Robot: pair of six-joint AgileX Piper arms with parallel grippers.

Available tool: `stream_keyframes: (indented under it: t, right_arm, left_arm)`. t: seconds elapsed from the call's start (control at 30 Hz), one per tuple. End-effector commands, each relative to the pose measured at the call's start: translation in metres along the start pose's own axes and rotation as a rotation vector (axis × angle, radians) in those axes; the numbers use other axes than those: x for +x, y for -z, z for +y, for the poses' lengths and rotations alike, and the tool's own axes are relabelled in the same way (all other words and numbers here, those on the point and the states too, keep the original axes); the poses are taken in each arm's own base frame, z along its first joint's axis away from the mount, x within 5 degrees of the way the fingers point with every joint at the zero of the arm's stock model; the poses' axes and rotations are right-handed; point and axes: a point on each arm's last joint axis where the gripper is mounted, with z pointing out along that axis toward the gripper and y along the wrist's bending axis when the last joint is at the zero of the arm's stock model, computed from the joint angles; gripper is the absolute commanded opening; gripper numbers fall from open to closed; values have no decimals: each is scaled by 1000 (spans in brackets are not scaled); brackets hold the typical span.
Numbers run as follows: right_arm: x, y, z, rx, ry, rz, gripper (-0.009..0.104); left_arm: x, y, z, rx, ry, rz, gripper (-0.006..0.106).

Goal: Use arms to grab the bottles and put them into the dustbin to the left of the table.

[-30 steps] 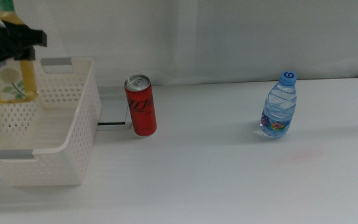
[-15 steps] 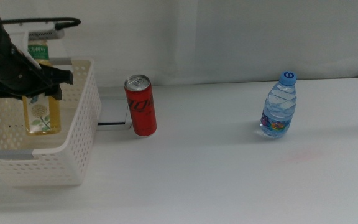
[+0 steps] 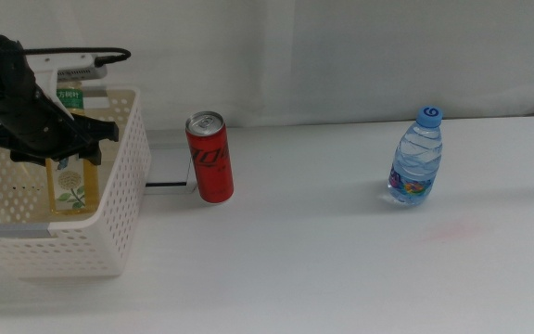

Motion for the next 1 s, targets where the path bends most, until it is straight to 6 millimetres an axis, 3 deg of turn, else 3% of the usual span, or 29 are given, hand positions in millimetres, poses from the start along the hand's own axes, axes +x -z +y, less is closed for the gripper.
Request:
stream_keyframes:
  t: [0.0,0.1,0.13,0.17,0.23,0.33,0.5,0.6,0.8,0.97]
  right_arm:
    - [10,1,-2,9,11,18,103]
    - [10,1,-2,9,11,18,103]
    - [10,1,-2,9,11,18,103]
    - [10,1,-2,9,11,18,103]
    - [10,1,-2,9,11,18,103]
    - [10,1,-2,9,11,18,103]
    - [10,1,-2,10,11,16,103]
    - [10,1,-2,10,11,16,103]
    - [10,1,-2,10,11,16,103]
    - [10,1,-2,10,11,16,103]
  left_arm:
    - [-9,8,1,10,24,-76,-3]
    - [-10,8,1,11,24,-83,0]
    - [-10,8,1,11,24,-83,7]
    - [-10,8,1,11,24,-85,36]
    - [-11,8,1,12,24,-89,75]
    - [-11,8,1,13,47,-89,93]
    - [-12,17,1,15,52,-112,93]
    - [-15,36,2,20,48,-172,93]
    - [-18,96,2,36,47,-330,93]
    - [-8,158,2,89,82,-446,93]
